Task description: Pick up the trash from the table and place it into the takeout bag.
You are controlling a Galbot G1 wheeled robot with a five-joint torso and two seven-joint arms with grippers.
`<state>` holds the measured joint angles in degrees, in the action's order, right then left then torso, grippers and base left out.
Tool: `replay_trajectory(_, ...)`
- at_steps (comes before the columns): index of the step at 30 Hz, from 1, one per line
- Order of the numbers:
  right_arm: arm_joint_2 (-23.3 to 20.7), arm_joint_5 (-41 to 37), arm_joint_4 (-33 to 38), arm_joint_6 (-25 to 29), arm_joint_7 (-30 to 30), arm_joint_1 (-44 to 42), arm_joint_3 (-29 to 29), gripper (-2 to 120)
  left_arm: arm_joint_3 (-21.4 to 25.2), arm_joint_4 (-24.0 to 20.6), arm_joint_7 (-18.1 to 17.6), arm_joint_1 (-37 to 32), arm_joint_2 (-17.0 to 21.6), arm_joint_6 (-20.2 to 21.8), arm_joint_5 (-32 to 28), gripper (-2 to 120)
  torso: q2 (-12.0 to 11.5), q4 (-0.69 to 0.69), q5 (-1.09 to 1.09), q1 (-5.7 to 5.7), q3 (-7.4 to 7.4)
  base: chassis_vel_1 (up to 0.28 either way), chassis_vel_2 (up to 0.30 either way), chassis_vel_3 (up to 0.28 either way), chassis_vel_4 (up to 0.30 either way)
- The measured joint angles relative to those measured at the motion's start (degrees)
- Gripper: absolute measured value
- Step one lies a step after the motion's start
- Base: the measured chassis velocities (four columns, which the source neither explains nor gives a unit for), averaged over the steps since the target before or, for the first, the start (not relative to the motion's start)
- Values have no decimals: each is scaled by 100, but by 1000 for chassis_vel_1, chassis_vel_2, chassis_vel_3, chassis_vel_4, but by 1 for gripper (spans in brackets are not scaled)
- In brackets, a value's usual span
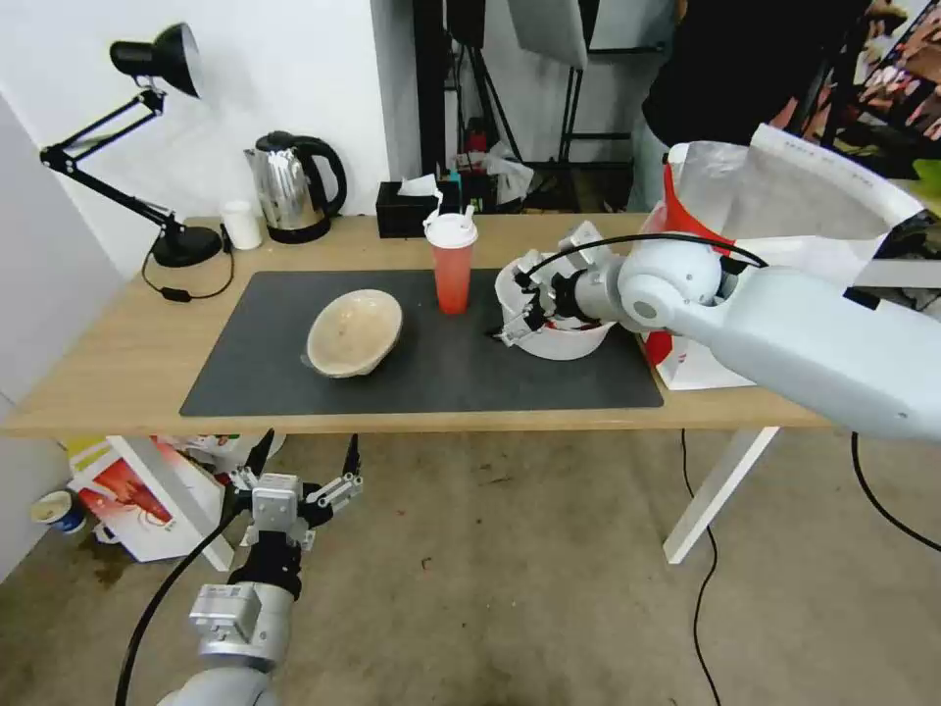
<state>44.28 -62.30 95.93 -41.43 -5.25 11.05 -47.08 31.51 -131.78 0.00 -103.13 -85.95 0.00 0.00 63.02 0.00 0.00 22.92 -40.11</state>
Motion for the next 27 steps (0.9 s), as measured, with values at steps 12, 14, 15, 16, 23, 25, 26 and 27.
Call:
replay_trajectory(12,49,10,-111,0,-49,105,-226,100,0,0,0,0,0,0,0,100,0,0,0,0,0,0,0,0,0)
replay_trajectory(14,25,11,-119,0,-90,164,-293,100,0,0,0,0,0,0,0,100,0,0,0,0,0,0,0,0,0)
replay_trajectory(15,25,11,-119,0,-90,164,-293,100,0,0,0,0,0,0,0,100,0,0,0,0,0,0,0,0,0)
replay_trajectory(16,18,10,-123,0,-100,174,-300,100,0,0,0,0,0,0,0,100,0,0,0,0,0,0,0,0,0)
replay_trajectory(23,-31,-178,-285,-1,-343,181,-284,100,0,0,0,0,0,0,0,100,0,0,1,0,0,0,0,0,0)
replay_trajectory(25,-65,-160,-374,-1,-600,208,-261,100,0,0,0,0,0,0,0,100,0,0,2,0,0,0,0,0,0)
replay_trajectory(26,-93,-120,-398,-1,-742,244,-252,100,0,0,0,0,0,0,0,100,0,0,2,0,0,0,0,0,0)
replay_trajectory(27,-118,-94,-407,-1,-837,278,-252,100,0,0,0,0,0,0,0,100,0,0,2,0,0,0,0,0,0)
